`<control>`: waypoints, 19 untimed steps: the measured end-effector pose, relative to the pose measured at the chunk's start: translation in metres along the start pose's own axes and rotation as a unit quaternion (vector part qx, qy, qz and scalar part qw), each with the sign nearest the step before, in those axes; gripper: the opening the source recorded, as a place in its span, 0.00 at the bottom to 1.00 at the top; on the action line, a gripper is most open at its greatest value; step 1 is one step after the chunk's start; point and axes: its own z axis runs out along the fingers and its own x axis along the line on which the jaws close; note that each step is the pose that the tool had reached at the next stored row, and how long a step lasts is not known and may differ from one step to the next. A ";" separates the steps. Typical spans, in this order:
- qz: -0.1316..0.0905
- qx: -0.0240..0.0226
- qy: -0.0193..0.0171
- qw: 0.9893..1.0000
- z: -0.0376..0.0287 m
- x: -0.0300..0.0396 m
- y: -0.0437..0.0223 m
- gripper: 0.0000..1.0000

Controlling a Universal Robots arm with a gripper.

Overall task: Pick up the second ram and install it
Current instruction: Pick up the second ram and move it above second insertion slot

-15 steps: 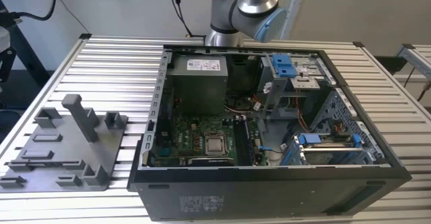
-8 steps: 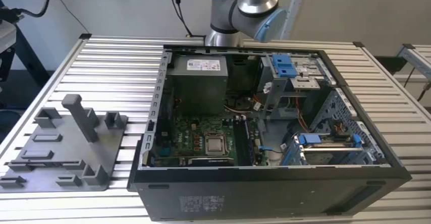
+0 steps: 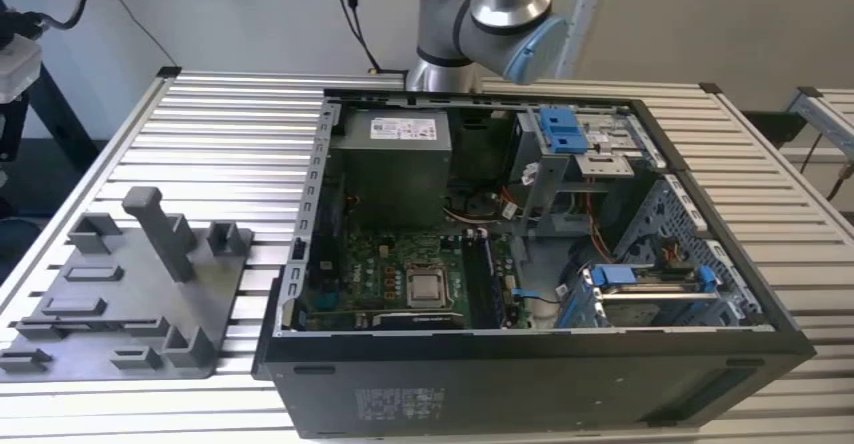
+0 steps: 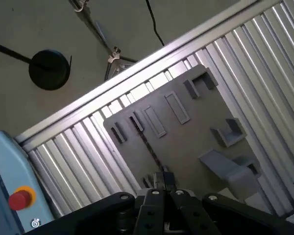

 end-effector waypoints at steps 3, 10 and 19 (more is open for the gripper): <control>-0.014 0.004 -0.002 1.000 0.0011 0.0001 0.0004 0.11; -0.067 0.005 -0.001 0.998 0.0027 0.0001 0.0003 0.11; -0.147 0.004 0.000 0.989 0.0049 0.0001 0.0003 0.11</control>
